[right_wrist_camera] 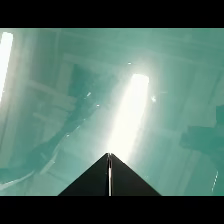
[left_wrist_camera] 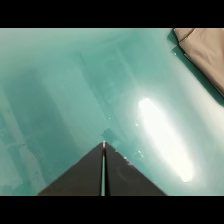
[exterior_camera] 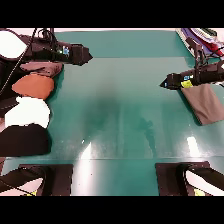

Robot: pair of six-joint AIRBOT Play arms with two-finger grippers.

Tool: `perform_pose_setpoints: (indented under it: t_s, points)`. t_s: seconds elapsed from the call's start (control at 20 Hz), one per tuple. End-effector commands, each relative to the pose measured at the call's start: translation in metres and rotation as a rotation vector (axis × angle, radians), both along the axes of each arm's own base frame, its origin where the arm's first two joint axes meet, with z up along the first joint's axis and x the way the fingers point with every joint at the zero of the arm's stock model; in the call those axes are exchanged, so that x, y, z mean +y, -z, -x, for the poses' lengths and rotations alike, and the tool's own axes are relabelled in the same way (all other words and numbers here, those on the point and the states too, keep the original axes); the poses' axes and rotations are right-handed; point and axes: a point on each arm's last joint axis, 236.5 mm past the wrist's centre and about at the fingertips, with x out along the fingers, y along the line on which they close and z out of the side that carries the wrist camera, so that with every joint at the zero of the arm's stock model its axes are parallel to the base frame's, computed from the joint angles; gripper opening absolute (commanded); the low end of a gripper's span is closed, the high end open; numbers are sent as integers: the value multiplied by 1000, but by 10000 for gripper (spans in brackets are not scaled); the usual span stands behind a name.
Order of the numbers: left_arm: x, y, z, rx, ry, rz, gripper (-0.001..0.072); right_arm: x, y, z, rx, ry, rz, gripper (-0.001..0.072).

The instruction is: Fold the shirts.

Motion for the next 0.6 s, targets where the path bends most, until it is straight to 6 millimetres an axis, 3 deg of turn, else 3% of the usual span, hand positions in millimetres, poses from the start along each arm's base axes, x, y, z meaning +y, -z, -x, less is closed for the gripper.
perform_pose_setpoints:
  t_s: [0.0, 0.55]
  points:
    - [0, 0, -1, -2, -2, 1, 25, 1, 0, 0, -1, -2, -1, 17]
    - [-1, -6, -5, -23, -12, 22, 25, 0, 0, 0, -3, -1, 0, 16]
